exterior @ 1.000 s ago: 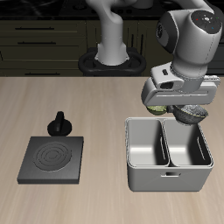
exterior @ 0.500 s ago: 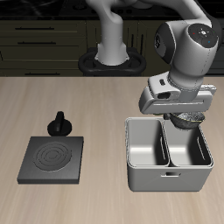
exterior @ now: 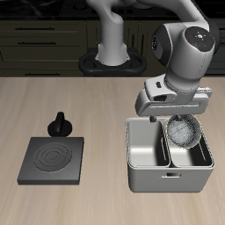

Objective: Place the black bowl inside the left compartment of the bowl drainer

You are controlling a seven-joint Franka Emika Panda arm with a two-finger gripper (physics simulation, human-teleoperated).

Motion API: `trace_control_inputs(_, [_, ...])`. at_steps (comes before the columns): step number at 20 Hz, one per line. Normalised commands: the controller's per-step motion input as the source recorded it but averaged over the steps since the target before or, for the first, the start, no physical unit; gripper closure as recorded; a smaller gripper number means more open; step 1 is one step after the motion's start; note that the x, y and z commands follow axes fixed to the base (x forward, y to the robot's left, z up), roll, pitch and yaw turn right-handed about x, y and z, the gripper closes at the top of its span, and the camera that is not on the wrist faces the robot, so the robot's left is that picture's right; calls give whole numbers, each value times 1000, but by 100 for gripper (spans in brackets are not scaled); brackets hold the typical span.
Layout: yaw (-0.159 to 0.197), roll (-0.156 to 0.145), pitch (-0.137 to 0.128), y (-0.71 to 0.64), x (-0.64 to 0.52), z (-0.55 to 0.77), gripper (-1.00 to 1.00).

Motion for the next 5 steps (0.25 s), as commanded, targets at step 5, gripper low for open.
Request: trace_control_inputs(5, [14,12,-47,-21,-124,246,-100])
